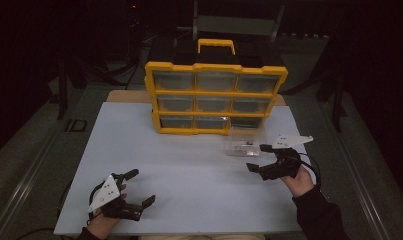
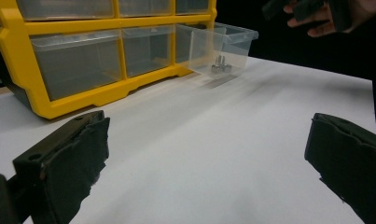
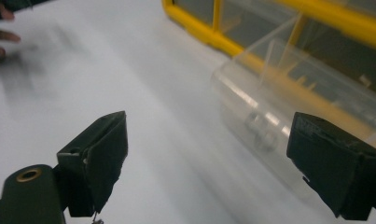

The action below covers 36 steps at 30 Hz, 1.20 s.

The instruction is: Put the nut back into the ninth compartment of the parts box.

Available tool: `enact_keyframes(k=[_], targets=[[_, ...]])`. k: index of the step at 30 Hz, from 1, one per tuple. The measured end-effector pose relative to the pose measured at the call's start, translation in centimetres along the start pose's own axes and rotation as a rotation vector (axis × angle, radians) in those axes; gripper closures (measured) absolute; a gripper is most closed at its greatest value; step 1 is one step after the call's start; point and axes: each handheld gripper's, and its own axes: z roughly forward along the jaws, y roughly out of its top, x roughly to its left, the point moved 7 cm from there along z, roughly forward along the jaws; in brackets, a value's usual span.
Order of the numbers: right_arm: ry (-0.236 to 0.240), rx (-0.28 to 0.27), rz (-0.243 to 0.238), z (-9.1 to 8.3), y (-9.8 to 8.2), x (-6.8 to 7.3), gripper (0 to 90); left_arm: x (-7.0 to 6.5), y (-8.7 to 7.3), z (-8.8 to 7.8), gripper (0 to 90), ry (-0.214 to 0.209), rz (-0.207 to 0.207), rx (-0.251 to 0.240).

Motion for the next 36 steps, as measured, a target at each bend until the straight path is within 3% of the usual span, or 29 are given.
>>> enact_keyframes(k=[11,15,20,23,32,36], targets=[[0.026,-0.045,0.001,0.4,-3.1,0.8,12.5,0.0,0.0,0.0,0.0,0.0,0.001,-0.002],[0.011,-0.048,-0.028,0.6,-3.9,1.2,12.6,0.0,0.1,-0.1,0.0,-0.001,0.004,-0.002],[0.034,-0.05,-0.044,1.0,-5.1,1.8,12.6,0.0,0.1,-0.1,0.0,0.0,0.006,-0.002],[0.05,-0.046,-0.038,1.2,-5.7,2.1,12.6,0.0,0.1,-0.1,0.0,-0.001,0.005,-0.002],[0.082,-0.105,-0.011,1.2,-7.6,2.2,11.6,0.0,0.1,-0.1,0.0,-0.003,0.005,-0.002],[0.034,-0.111,-0.014,0.9,-8.1,1.6,11.6,-0.1,0.1,-0.1,0.0,-0.003,0.007,-0.001]])
